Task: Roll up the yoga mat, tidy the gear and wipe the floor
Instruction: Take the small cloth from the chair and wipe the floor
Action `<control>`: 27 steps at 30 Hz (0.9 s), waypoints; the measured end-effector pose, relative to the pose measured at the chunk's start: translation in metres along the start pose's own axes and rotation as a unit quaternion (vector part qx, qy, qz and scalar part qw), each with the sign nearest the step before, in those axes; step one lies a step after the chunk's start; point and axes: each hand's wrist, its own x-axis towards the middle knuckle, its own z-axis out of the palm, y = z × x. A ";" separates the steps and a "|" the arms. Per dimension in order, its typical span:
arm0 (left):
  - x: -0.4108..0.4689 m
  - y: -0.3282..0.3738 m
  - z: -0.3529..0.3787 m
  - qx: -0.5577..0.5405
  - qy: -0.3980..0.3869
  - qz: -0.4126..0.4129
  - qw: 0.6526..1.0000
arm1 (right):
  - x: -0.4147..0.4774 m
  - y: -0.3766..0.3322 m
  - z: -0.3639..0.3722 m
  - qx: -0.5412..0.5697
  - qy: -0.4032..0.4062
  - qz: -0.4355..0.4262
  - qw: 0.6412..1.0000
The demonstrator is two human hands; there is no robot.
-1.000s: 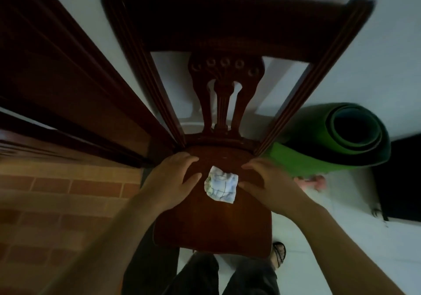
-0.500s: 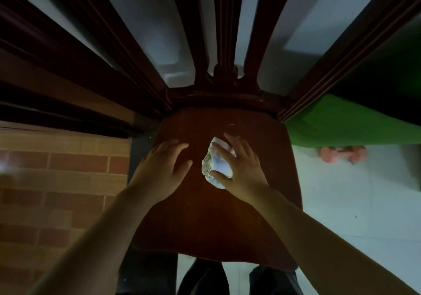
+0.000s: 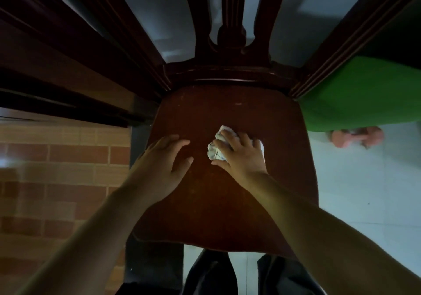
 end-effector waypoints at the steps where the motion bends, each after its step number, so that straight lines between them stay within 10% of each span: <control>1: -0.004 0.005 -0.006 -0.004 -0.001 0.003 1.000 | -0.006 0.000 -0.008 0.032 -0.010 0.010 0.999; 10: -0.110 0.096 -0.112 -0.012 0.004 0.098 0.995 | -0.109 -0.043 -0.206 0.304 0.055 0.162 0.937; 27: -0.272 0.286 -0.183 0.025 0.048 0.360 0.931 | -0.346 -0.082 -0.424 0.262 0.282 0.346 0.856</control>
